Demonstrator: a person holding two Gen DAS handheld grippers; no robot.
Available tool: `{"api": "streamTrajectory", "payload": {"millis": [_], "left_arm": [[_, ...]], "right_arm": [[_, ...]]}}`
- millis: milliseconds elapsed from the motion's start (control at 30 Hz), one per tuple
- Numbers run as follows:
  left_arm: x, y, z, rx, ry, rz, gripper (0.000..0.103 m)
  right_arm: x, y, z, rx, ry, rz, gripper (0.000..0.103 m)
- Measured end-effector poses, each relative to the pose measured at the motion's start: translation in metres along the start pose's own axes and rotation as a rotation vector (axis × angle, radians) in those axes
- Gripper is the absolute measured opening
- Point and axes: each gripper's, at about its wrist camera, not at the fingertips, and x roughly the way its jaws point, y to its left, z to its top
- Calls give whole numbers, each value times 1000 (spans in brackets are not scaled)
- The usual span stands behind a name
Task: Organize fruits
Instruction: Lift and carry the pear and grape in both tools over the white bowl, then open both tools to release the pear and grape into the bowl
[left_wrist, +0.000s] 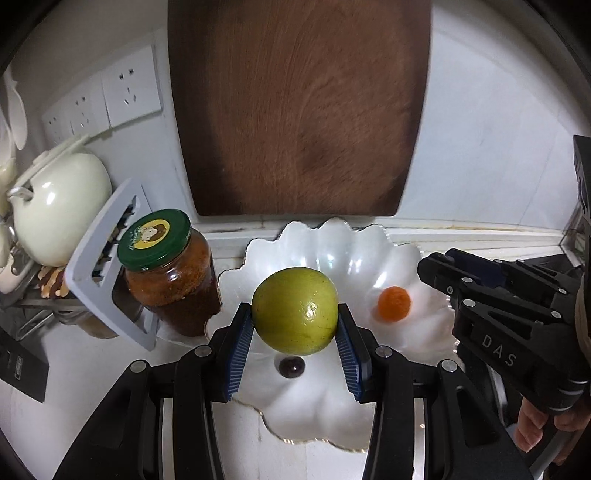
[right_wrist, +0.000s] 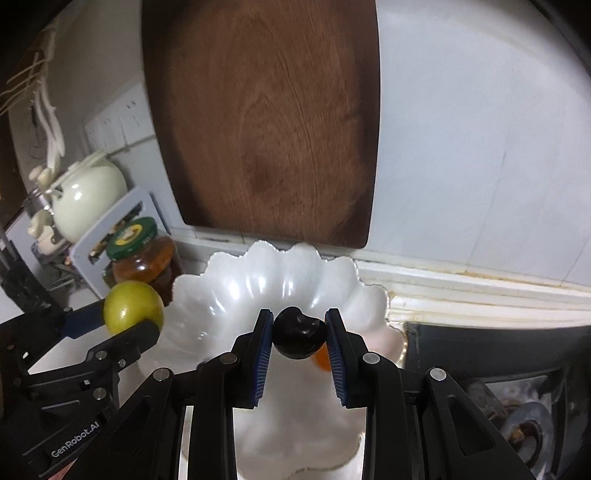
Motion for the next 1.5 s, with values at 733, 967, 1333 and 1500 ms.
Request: {"api": "streamTrajectory", "payload": {"millis": [733, 967, 1333, 1500], "left_arm": [[101, -8, 22, -27, 198, 40, 44], [113, -9, 25, -29, 215, 45, 47], [81, -4, 23, 1, 148, 82, 61], [48, -8, 18, 26, 71, 116, 66]], "right_arm": [[95, -23, 19, 48, 199, -7, 31], [108, -29, 21, 61, 234, -23, 32], [77, -35, 17, 65, 178, -55, 46], [46, -32, 13, 45, 125, -62, 46]]}}
